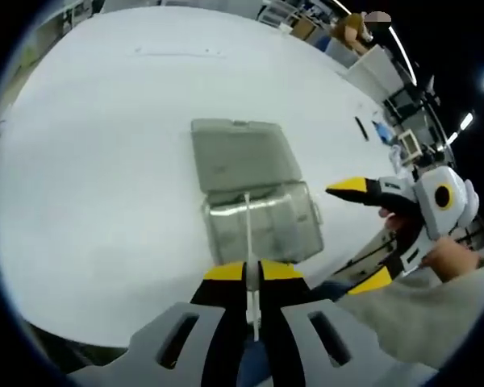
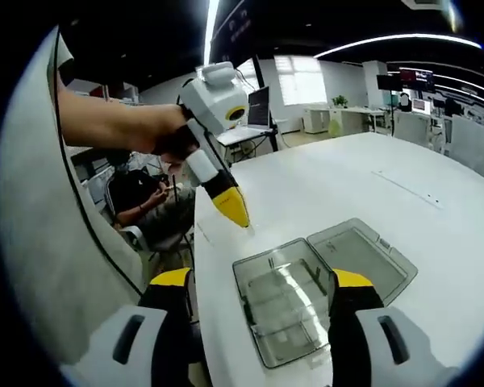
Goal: Insert the divider into the dual guide fixture by aligning both edges with the guide slots and pushing it downward to the bottom, including one-sided entry, uneven engagement, binding, and posture correction.
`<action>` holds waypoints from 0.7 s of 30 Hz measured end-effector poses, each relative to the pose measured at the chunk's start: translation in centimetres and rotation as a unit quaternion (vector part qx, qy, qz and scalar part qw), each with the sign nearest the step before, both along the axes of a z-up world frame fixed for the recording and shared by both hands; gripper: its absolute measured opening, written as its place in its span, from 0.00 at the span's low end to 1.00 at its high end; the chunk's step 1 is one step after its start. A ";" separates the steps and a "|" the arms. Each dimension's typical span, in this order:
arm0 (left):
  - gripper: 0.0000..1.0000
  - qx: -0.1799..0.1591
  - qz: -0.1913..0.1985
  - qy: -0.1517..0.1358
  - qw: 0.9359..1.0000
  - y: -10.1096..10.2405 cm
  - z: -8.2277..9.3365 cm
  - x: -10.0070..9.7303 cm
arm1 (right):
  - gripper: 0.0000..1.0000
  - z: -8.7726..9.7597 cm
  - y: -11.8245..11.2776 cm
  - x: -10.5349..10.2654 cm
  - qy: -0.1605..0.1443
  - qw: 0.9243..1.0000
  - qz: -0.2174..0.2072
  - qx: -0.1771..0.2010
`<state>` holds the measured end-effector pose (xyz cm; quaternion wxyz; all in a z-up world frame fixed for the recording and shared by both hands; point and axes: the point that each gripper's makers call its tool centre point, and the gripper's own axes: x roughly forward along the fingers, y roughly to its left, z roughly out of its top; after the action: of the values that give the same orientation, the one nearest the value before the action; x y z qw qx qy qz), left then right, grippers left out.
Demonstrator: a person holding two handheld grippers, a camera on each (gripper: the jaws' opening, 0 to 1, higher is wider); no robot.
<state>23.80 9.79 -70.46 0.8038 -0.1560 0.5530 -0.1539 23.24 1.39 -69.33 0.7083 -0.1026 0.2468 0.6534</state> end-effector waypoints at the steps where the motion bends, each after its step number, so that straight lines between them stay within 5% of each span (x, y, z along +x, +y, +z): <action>1: 0.00 0.000 -0.001 0.000 1.000 -0.2 0.1 0.2 | 0.66 0.0 -0.1 0.1 -0.002 1.000 -0.002 -0.001; 21: 0.00 0.016 -0.019 0.083 0.996 -2.7 -1.8 1.7 | 0.70 -1.5 -0.7 0.6 -0.056 0.998 0.031 -0.018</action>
<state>25.47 7.10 -72.30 0.7545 -0.1450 0.6231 -0.1464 23.81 0.68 -70.78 0.6984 -0.1593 0.2155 0.6636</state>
